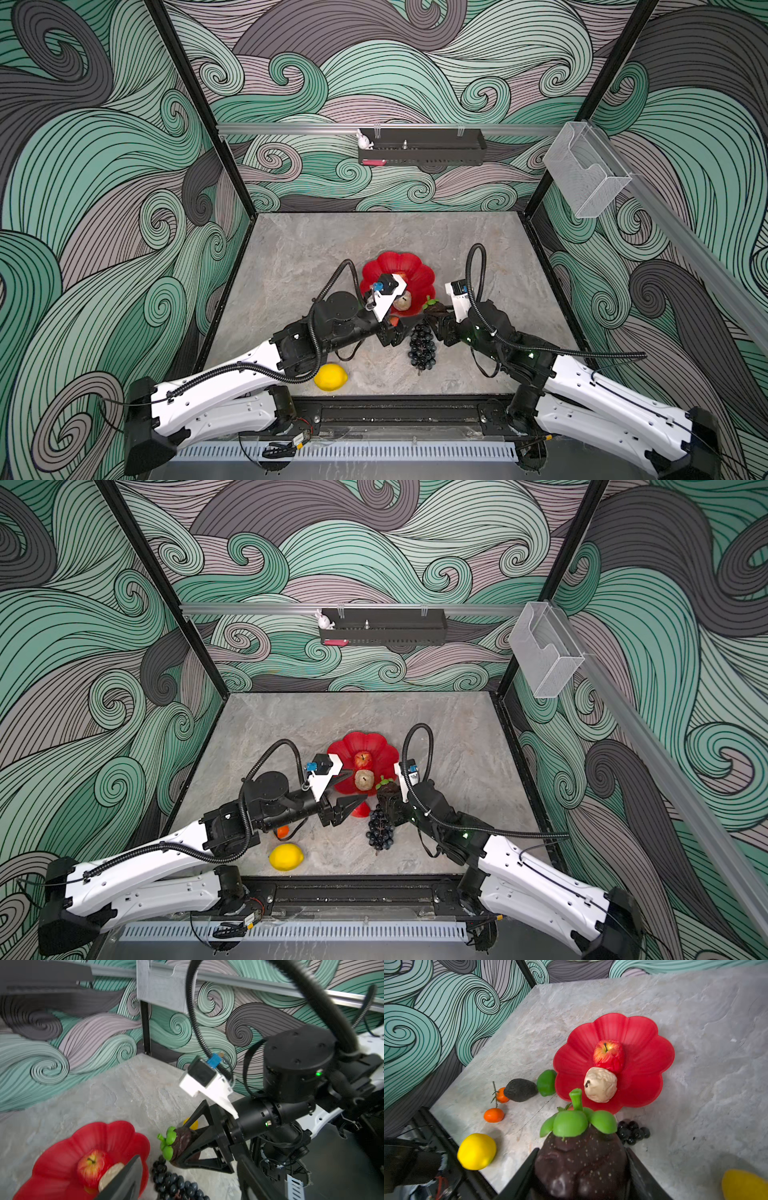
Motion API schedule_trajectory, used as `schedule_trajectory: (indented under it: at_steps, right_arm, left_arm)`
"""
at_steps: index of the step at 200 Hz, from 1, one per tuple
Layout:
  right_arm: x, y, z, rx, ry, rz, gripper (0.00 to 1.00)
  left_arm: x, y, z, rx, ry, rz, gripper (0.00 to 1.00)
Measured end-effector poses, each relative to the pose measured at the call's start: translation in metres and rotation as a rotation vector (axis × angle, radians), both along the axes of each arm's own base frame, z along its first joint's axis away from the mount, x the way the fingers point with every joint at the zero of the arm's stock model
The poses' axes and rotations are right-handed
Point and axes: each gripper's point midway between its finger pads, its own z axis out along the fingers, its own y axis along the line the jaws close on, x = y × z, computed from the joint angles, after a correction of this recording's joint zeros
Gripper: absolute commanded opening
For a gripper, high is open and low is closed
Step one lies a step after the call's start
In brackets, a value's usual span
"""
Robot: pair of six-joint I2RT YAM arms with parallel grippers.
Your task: Place and organize the fake fruits in the fruit bowl
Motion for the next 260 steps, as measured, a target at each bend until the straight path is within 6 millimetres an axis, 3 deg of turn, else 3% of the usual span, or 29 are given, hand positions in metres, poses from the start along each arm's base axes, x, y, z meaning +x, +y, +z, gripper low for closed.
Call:
schedule_trajectory:
  at_steps: [28,47,94,216,260]
  right_arm:
    - [0.002,0.007,-0.002,-0.009,-0.092,0.039,0.43]
    - [0.001,0.015,0.002,-0.003,-0.144,0.072,0.43]
    - [-0.003,0.038,0.007,-0.001,-0.231,0.147,0.41]
    - [-0.014,0.058,0.014,0.012,-0.309,0.215,0.40]
    - [-0.014,0.058,0.015,0.004,-0.316,0.208,0.40]
  left_arm:
    - [0.036,0.014,-0.019,0.028,0.200,0.122,0.66]
    - [0.050,0.016,-0.033,0.044,0.316,0.165,0.64]
    - [0.042,0.006,-0.059,0.075,0.494,0.132,0.55]
    - [0.041,0.000,-0.070,0.057,0.609,0.135,0.31]
    - [0.041,-0.001,-0.072,0.058,0.622,0.137,0.28]
